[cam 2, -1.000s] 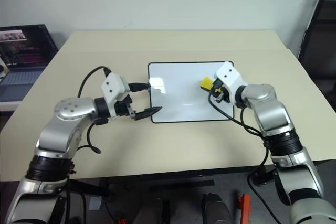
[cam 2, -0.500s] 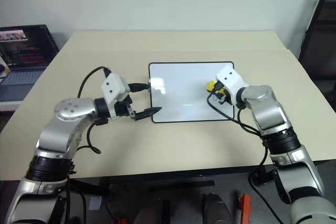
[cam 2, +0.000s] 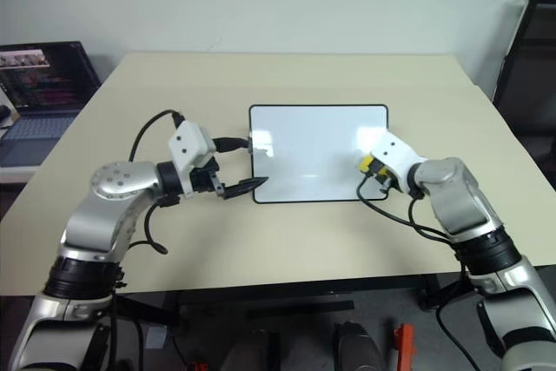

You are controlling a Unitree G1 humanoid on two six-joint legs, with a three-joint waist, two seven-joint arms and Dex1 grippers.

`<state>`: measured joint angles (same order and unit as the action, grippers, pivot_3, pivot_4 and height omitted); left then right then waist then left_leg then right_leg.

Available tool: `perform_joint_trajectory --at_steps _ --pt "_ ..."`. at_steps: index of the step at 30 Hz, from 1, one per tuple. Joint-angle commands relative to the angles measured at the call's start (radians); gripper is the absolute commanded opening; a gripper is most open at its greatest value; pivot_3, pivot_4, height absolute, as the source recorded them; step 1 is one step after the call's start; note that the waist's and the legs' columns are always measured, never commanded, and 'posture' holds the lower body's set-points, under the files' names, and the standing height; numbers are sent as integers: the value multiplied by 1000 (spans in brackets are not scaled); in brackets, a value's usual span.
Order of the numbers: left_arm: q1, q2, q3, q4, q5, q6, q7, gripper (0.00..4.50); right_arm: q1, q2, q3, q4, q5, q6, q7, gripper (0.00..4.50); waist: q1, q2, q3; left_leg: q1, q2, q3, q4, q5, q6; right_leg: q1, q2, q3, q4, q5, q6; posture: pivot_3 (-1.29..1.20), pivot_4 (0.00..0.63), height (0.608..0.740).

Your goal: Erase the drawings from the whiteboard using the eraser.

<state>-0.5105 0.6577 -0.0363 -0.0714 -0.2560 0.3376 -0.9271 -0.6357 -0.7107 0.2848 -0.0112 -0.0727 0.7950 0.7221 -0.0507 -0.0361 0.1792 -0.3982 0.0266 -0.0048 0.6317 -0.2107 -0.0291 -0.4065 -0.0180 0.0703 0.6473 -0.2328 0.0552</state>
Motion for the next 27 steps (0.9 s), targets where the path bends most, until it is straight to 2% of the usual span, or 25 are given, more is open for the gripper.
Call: perform_joint_trajectory --at_steps 1,8,14,27 --pt "-17 -1 11 -16 -2 -20 2 4500 33 -43 -27 31 -19 21 -2 1101 0 0 0 0 0 0 0 0 0 0 0 0 0 0 -1 0 150 740" --pt "-28 -5 7 -2 1 -27 0 4500 -7 -16 -32 30 -10 7 -4 1092 -2 0 0 0 0 0 2 0 0 0 0 0 0 0 -2 0 150 740" --pt "-24 -2 10 -5 0 -28 0 4500 -80 50 -22 15 -6 17 -6 1091 -16 0 0 0 1 2 2 0 0 -1 0 1 0 2 -1 0 150 740" --pt "-22 0 12 -8 0 -24 2 4500 -209 208 61 86 -51 -17 -29 1091 -8 0 0 -3 1 1 -3 0 0 -5 1 0 -1 2 0 0 150 740"
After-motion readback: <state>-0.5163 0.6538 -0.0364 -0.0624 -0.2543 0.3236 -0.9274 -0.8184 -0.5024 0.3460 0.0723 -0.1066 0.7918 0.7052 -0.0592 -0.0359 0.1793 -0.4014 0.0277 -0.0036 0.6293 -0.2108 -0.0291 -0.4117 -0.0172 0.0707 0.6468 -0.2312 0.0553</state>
